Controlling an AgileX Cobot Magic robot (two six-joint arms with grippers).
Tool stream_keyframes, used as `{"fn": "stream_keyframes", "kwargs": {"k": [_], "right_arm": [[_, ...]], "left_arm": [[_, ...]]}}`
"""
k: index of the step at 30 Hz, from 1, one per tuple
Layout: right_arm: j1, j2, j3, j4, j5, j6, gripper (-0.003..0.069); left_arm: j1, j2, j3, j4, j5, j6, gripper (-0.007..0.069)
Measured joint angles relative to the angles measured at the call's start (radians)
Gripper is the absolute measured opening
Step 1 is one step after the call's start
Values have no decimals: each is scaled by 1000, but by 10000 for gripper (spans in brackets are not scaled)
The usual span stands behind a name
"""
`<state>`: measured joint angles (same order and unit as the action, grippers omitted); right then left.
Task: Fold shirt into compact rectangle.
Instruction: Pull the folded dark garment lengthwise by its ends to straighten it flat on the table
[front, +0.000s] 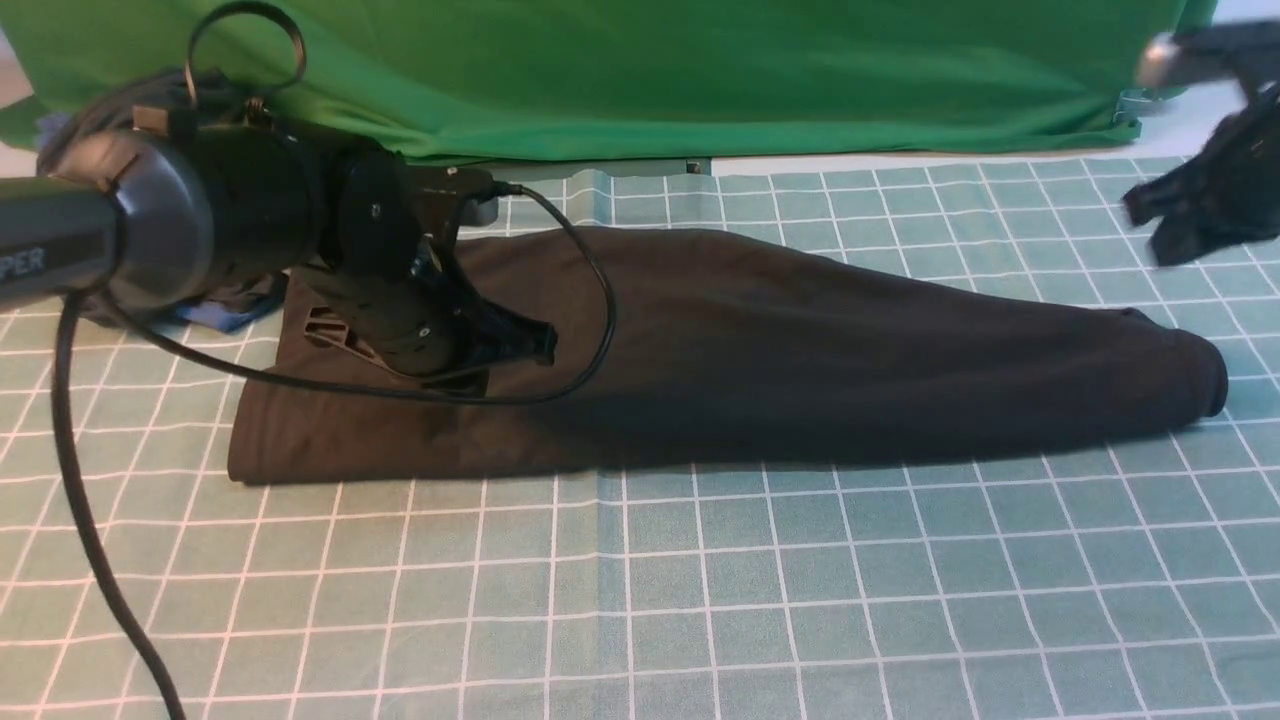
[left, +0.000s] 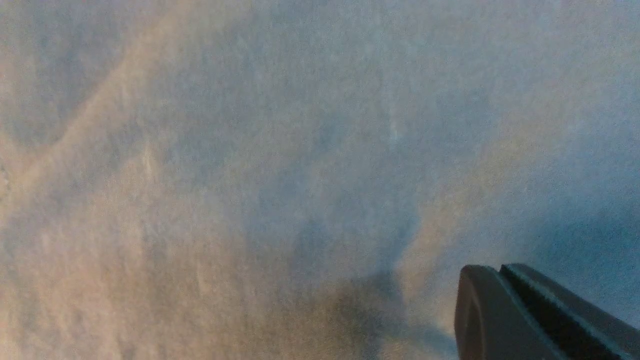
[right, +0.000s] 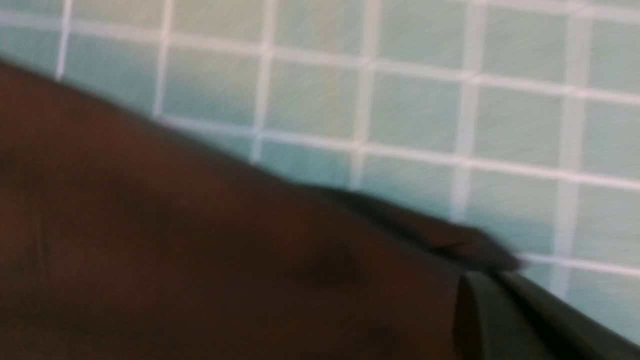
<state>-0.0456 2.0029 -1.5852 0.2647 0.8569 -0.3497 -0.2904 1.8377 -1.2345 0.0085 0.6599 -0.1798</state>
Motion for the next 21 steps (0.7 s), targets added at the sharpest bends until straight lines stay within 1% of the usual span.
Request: {"fn": "stream_keyframes", "kwargs": {"k": [4,6,12,15,19,21], "right_arm": [[20,81,0,3,23,-12,25],[24,104,0,-13,15,5,28],[25,136,0,-155,-66,136,35],[23,126,0,-210,-73,180,43],[4,58,0,-253,-47,185,46],[-7,-3,6,-258,-25,183,47]], "left_arm": [[0,7,0,-2,-4,0,11],[0,20,0,-2,-5,-3,11],[0,90,0,38,27,-40,11],[-1,61,0,102,90,-88,11],[0,-50,1,221,175,-149,11],[10,-123,1,260,219,-175,11]]}}
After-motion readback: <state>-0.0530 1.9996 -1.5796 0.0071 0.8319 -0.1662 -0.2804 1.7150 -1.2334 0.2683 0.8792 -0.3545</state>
